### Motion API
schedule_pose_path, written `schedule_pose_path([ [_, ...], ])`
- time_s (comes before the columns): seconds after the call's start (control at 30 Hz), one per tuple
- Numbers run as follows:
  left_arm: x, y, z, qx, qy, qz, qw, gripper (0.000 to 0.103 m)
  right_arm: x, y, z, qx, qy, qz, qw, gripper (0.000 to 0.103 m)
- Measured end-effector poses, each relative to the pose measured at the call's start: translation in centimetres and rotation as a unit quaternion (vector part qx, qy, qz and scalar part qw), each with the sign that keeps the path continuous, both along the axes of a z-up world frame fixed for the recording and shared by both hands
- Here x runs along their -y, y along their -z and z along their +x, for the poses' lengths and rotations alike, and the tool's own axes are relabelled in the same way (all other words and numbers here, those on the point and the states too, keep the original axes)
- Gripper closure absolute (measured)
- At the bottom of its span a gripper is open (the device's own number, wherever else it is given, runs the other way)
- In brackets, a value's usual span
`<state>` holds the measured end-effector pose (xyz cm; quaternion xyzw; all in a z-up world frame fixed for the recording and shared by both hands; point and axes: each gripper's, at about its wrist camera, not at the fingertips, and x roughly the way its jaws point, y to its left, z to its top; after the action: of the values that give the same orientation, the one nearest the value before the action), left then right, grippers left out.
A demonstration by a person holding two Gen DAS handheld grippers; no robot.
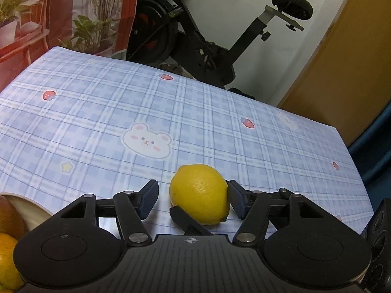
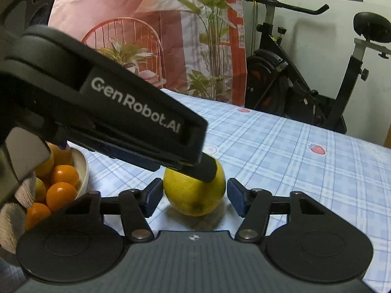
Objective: Organize fruits
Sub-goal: 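Grasp the lemon on the cloth with the left tool, then carry the lemon in the left tool onto the cream plate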
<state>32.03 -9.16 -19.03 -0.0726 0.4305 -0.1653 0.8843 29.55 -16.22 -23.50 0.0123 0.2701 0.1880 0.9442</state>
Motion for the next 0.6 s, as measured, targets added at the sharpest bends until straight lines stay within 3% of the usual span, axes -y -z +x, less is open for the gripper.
schedule_pose_path([
  [0.17,0.7,0.6,-0.2,-0.009,0.017,0.000,0.9998,0.043,0.2,0.0,0.0,-0.004,0.002,0.007,1.000,0.044],
  [0.6,0.6,0.0,-2.8,-0.003,0.036,0.000,0.9994,0.043,1.0,-0.7,-1.9,-0.015,0.016,0.040,0.999,0.045],
])
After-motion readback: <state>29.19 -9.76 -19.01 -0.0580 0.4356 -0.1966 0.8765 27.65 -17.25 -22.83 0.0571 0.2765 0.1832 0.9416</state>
